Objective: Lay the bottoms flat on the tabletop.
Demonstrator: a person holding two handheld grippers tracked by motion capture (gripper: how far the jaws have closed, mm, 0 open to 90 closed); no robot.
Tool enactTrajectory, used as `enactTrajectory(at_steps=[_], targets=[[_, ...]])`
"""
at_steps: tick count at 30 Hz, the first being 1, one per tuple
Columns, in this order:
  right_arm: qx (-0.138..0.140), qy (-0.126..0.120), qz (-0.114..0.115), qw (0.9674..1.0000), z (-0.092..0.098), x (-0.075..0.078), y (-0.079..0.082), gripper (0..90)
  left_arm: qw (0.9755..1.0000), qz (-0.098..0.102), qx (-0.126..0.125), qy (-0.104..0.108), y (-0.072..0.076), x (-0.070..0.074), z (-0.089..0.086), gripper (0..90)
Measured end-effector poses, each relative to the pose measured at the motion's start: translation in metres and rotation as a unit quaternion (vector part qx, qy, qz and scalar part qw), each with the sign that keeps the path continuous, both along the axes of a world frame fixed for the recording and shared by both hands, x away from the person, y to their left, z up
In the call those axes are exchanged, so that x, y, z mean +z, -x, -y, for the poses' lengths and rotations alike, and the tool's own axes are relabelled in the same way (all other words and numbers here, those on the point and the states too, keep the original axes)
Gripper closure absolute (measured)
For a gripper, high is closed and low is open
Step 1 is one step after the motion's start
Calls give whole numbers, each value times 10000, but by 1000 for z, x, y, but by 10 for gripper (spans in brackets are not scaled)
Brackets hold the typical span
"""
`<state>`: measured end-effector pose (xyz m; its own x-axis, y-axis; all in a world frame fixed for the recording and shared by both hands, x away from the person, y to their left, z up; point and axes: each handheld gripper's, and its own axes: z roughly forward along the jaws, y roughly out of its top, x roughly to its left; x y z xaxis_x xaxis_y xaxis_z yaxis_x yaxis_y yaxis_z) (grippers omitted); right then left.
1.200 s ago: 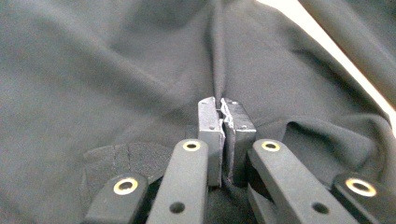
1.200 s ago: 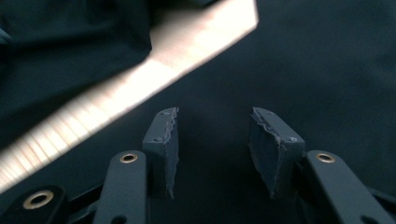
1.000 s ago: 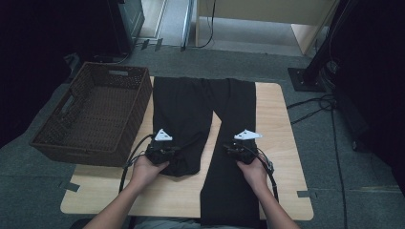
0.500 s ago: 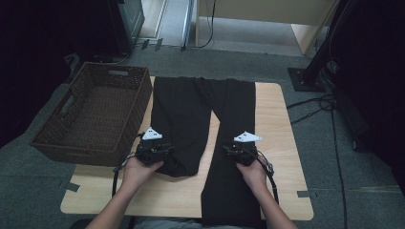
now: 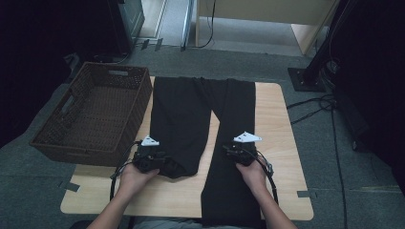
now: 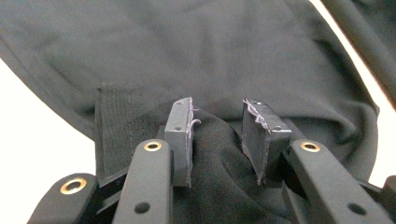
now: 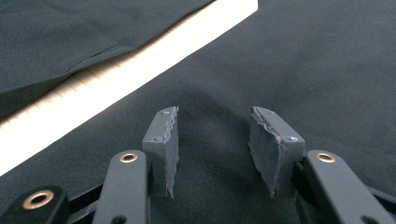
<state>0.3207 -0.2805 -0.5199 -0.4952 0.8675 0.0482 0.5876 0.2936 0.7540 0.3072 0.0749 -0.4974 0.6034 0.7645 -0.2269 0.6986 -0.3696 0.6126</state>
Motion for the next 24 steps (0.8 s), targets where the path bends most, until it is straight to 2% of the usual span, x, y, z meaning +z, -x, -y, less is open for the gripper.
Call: enactTrajectory(at_steps=[5,7,10,12,13,15,19,24], targets=[[49,-3,-30,10000,-1,0,-2,528,9999,45,-39,-87,16,-1,1,630],[78,2,-7,10000,-1,0,-4,529,9999,95,24,-93,24,0,0,636],[92,-3,11,10000,-2,0,-5,529,9999,-106,-21,-91,36,0,-2,645],[88,-24,24,10000,-2,-1,-6,530,9999,-116,-67,-100,46,1,-4,645],[78,-32,27,10000,-3,-1,-6,530,9999,-107,-95,-89,49,3,-5,644],[86,-32,37,10000,-3,-1,-7,531,10000,36,-21,25,55,10,-9,644],[71,-55,58,9999,-4,-1,-7,532,9995,220,65,204,56,18,-14,623],[49,-56,61,10000,-5,-2,-7,532,9993,264,1,260,48,19,-4,550]])
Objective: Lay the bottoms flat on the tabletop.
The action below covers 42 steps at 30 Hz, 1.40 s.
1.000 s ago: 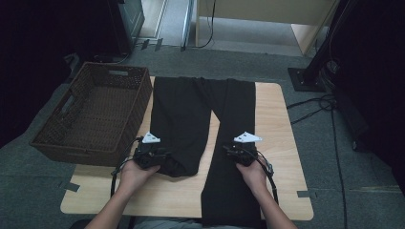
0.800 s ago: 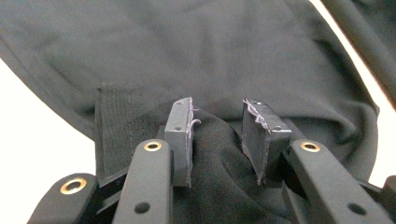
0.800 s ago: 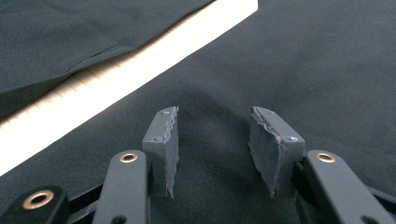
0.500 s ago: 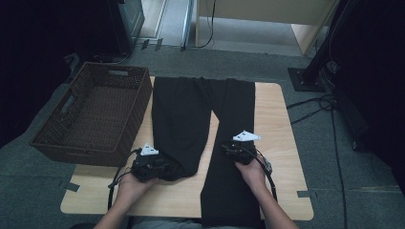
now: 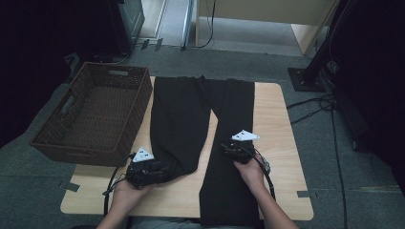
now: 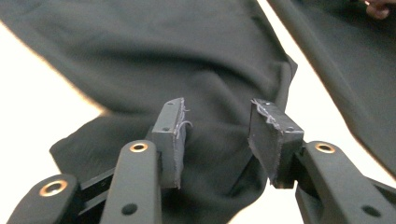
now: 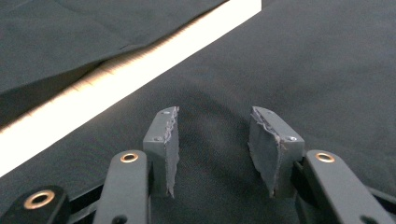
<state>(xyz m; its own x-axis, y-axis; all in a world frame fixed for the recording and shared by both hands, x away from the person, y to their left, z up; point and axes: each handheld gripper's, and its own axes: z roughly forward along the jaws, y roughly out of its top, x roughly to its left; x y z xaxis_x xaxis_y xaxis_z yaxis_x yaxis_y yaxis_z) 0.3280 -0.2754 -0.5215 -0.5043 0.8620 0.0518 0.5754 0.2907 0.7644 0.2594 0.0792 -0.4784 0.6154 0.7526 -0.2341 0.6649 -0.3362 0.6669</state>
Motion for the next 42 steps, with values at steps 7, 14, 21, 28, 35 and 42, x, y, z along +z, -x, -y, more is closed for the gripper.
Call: enactTrajectory(at_steps=[7,14,21,28,35,42], targets=[[1,2,2,10000,0,0,0,531,9990,69,-437,-28,6,5,23,533],[-6,1,5,10000,0,0,0,531,9966,-236,-679,-408,3,-16,32,559],[-7,-6,18,10000,0,0,0,531,9959,-300,-781,-345,-18,-13,38,898],[-4,-4,19,10000,0,0,0,531,9974,-210,-645,257,-54,24,40,899],[-5,-6,35,10000,0,-1,0,534,9994,55,-308,174,-104,43,41,865],[-9,-11,32,10000,-1,-1,0,534,9995,-273,180,32,-118,21,28,670]])
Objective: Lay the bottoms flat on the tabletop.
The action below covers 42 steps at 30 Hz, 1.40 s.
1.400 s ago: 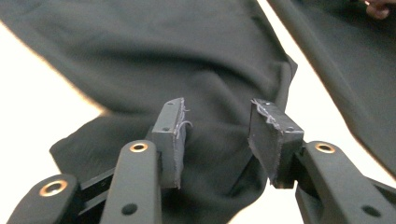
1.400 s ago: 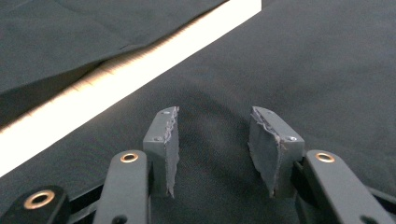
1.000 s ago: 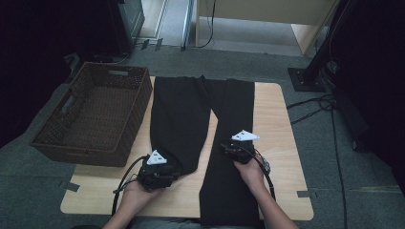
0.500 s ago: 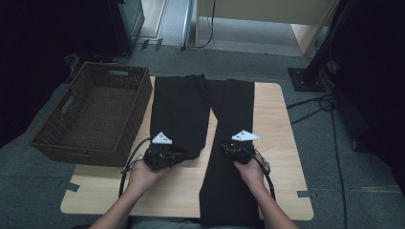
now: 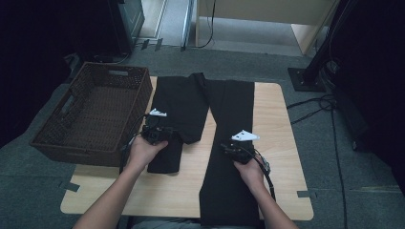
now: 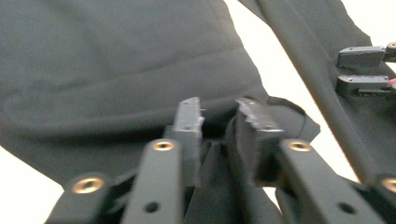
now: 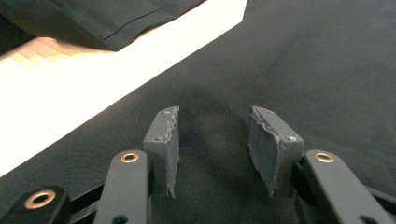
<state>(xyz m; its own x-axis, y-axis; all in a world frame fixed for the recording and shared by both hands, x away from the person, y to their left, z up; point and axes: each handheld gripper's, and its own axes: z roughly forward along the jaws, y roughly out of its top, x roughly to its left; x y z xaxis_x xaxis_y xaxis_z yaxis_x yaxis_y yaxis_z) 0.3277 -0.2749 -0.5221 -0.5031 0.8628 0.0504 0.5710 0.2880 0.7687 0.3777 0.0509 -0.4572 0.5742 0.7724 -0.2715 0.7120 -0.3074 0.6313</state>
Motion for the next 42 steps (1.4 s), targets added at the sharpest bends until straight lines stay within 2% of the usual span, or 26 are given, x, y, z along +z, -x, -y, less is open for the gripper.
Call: enactTrajectory(at_steps=[2,7,9,11,14,18,22,24,26,29,31,32,33,36,39,42], targets=[[1,0,3,10000,0,0,0,534,9999,73,-106,-14,8,0,0,655],[-10,7,6,10000,0,0,0,536,9994,256,-145,-158,18,5,1,583],[-18,9,7,10000,0,0,0,539,9994,305,-154,-82,18,9,2,600],[-18,8,-3,10000,-1,0,1,548,9992,336,-211,-6,16,12,3,655],[5,11,9,10000,-1,0,1,568,9991,366,-222,59,13,13,5,670],[-10,-4,-5,10000,-1,0,2,572,9996,60,-204,172,-1,-6,9,639],[-16,-7,-6,10000,-1,0,2,573,9997,14,-241,22,-1,-25,16,569],[-19,-6,-5,10000,-1,0,2,573,9997,-55,-236,65,-1,-32,18,551],[-47,-28,-41,10000,-2,0,3,573,9996,-128,-241,-22,-1,-37,22,497],[-38,-32,-17,10000,-2,0,4,572,9996,23,-239,-131,-2,-39,24,446],[-28,-28,-7,10000,-2,0,4,572,9997,65,-190,-111,-4,-40,24,430],[-30,-25,-10,10000,-2,0,5,572,9997,209,-54,-139,-8,-40,23,424],[-32,-24,-9,10000,-2,0,5,572,9996,249,13,-166,-11,-40,22,413],[-24,-20,-4,10000,-2,0,5,572,9992,243,142,-284,-21,-43,23,407],[-22,-19,-6,10000,-2,0,5,572,9974,372,148,-595,-24,-46,28,394],[-25,0,8,10000,-2,0,5,572,9966,534,184,-600,-20,-49,30,371]])
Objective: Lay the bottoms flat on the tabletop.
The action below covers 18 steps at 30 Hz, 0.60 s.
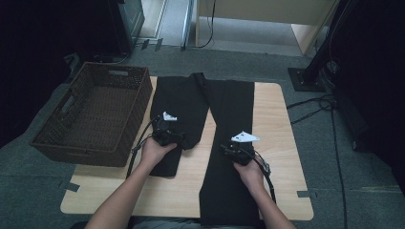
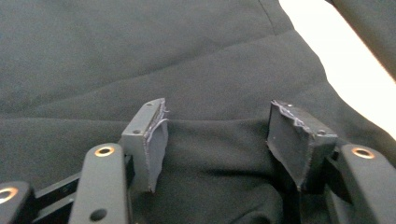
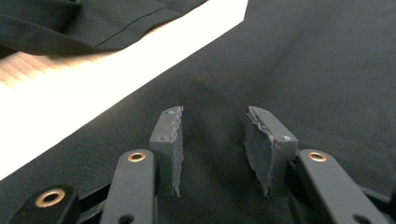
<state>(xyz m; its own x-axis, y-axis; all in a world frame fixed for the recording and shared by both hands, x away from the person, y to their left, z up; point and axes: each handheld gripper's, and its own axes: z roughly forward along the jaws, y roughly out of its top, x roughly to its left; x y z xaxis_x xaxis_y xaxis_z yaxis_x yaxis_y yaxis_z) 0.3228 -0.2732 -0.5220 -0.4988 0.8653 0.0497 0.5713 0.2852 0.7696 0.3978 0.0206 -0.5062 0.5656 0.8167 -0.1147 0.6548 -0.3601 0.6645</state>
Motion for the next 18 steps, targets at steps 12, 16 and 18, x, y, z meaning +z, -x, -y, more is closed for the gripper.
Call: enactTrajectory(at_steps=[12,16,18], targets=[[-26,-13,-10,10000,-1,0,3,566,9988,445,-92,-160,29,-5,-6,658],[-38,-8,-17,10000,-1,0,3,540,9991,387,-30,-148,37,-4,-9,765],[-52,-17,-10,10000,-1,0,3,524,9993,348,-44,-93,41,-5,-10,843]])
